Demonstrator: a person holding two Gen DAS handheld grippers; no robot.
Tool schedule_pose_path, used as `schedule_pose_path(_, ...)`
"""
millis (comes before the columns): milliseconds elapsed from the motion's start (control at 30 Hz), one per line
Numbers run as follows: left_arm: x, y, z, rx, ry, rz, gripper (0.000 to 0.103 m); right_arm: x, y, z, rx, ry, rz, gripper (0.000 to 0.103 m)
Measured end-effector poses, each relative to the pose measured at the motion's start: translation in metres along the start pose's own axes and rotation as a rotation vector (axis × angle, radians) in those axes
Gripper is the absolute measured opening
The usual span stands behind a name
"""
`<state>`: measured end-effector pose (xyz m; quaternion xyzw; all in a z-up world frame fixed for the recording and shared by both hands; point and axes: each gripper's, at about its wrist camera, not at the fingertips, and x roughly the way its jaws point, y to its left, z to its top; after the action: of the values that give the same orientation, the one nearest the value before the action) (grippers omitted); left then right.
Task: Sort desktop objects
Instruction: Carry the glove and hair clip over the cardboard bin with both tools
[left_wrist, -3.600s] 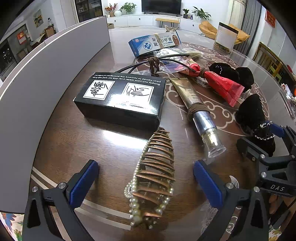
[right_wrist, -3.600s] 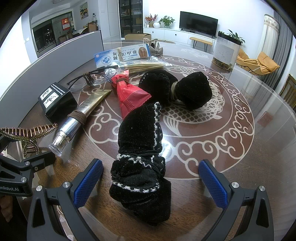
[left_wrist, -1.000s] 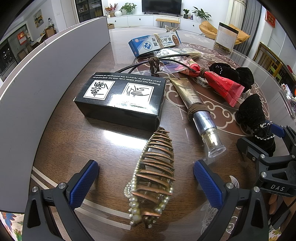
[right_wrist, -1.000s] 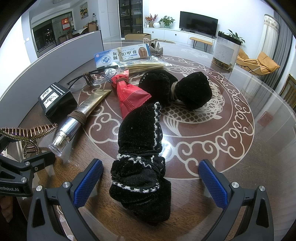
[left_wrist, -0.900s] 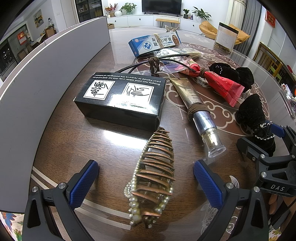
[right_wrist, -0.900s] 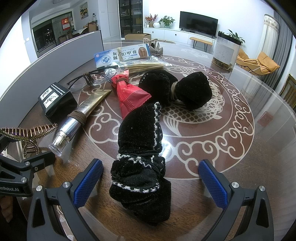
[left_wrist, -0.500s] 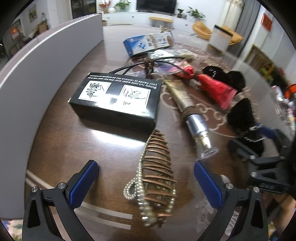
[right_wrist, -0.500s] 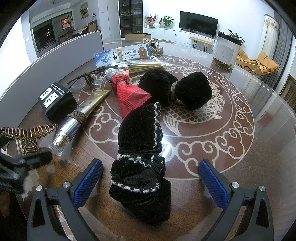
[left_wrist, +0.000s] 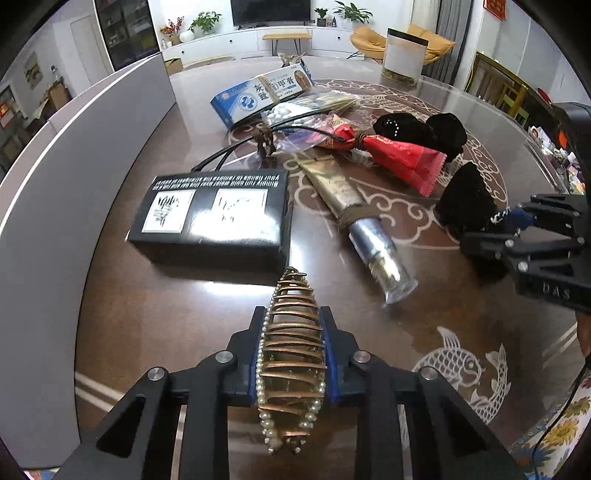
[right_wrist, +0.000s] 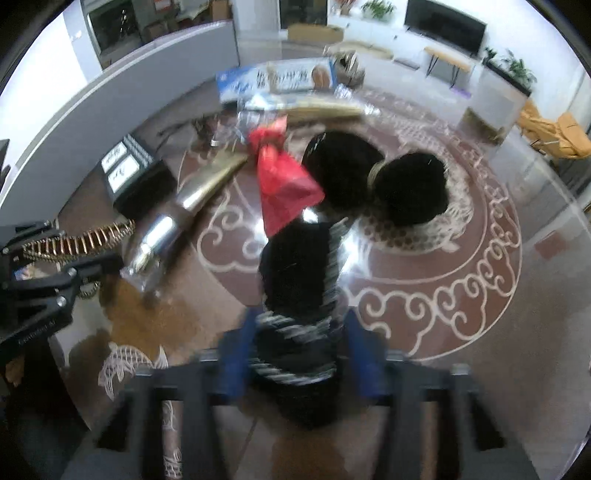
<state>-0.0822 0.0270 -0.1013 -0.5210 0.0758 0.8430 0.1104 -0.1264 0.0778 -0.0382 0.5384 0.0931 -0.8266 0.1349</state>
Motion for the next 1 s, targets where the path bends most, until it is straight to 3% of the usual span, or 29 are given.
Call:
schedule_pose_path(400,-0.074,0.029,-0.03,-0.121,-0.157,-0.139,0.026,-0.062,-0.002,-0.021,0.075,-0.119,0.104,0.037)
schedule_pose_path(633,-0.107,0.043,-0.036,-0.178,-0.219,-0.149,0.026,-0.086,0.016,-0.024,0.054,-0.161,0.137,0.037)
schedule_pose_path(800,-0.139,0.085,-0.031,-0.222,-0.244,-0.141,0.026,-0.107,0.052,0.008,-0.04,-0.2,0.17,0.037)
schedule_pose_path(1000,-0.157,0.175,-0.019,-0.315,-0.24,-0.022,0.026,-0.107,0.135,0.077,-0.177,-0.234,0.252,0.037)
